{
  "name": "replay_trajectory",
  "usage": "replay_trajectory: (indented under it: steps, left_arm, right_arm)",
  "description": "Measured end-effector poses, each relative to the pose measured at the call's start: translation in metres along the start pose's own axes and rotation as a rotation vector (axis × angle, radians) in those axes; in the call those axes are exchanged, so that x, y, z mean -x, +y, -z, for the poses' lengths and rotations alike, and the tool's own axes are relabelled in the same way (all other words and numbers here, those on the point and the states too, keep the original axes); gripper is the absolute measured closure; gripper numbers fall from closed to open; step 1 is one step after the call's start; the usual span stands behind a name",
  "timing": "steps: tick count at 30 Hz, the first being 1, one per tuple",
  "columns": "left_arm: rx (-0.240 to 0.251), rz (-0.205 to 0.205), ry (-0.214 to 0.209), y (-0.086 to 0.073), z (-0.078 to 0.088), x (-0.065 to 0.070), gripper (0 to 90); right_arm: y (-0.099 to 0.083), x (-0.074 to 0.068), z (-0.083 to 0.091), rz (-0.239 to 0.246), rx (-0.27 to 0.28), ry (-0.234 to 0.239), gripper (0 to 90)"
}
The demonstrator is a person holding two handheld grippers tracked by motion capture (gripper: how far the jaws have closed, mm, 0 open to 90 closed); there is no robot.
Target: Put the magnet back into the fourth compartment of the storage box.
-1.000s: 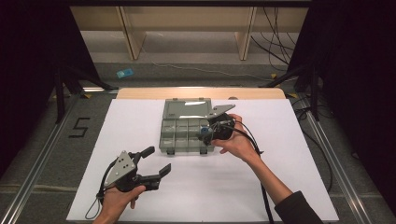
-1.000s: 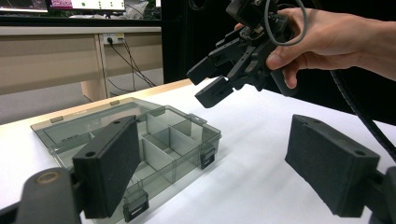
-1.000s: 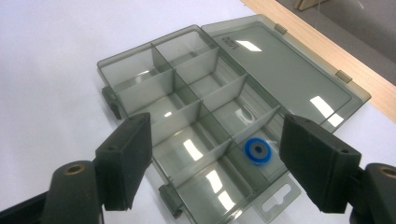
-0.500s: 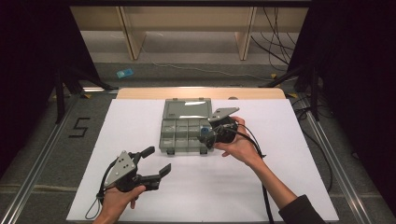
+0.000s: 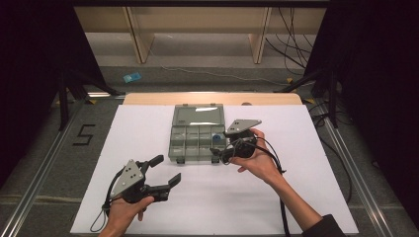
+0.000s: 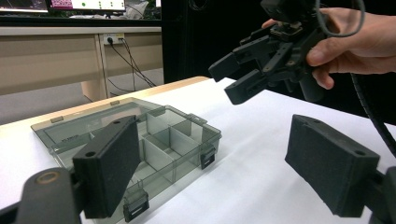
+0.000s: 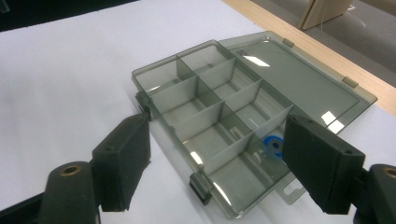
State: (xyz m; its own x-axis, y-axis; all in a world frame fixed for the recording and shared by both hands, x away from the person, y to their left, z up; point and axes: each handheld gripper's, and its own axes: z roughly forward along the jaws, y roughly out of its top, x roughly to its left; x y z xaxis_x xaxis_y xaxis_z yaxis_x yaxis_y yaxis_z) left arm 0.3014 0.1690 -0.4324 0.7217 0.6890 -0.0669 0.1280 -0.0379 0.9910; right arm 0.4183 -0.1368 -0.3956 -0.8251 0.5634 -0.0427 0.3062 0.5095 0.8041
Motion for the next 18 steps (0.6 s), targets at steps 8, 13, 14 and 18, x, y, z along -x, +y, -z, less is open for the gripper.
replay_trajectory:
  steps: [8, 13, 14, 18]
  left_arm:
    - [-0.001, 0.0, 0.0, 0.0, 0.0, 0.0, 17.0]
    - [-0.003, 0.001, 0.001, 0.0, 0.0, 0.0, 17.0]
    - [-0.004, 0.002, 0.001, 0.0, 0.0, 0.0, 17.0]
    - [-0.004, 0.0, 0.001, 0.0, 0.0, 0.0, 17.0]
  right_arm:
    - [-0.01, -0.005, 0.011, -0.023, 0.047, 0.016, 24.3]
    - [-0.016, -0.007, 0.018, -0.035, 0.074, 0.02, 24.0]
    - [-0.017, -0.007, 0.019, -0.034, 0.081, 0.016, 24.0]
    - [-0.022, -0.009, 0.025, -0.047, 0.1, 0.018, 22.5]
